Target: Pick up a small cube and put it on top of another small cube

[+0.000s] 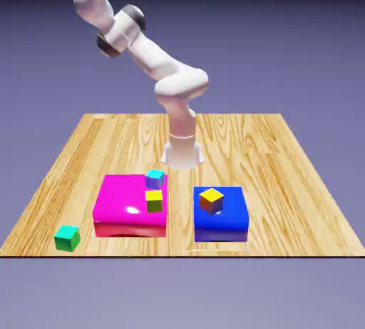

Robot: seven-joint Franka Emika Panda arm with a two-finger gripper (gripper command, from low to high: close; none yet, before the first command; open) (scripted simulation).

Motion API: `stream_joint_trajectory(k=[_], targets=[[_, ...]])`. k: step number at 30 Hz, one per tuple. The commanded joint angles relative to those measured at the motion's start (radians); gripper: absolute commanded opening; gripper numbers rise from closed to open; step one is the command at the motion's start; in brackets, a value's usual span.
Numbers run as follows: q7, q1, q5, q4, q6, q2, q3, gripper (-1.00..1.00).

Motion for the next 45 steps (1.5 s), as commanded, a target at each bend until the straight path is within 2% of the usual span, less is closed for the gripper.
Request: stream_joint_trajectory(k=[1, 30, 42, 43, 45], targets=[[-0.033, 0.030, -0.001, 0.036, -0.031, -0.019, -0.033, 0.00], [-0.982, 0.891, -0.028, 1.079, -0.913, -0.572, -0.980, 0.00], [-1.116, 0.840, 0.227, 0.682, -0.676, -0.383, -1.268, 0.00], [-1.116, 0.840, 0.227, 0.682, -0.676, -0.383, -1.268, -1.00], [-1.104, 0.845, 0.204, 0.719, -0.698, -0.401, -1.242, -1.00]])
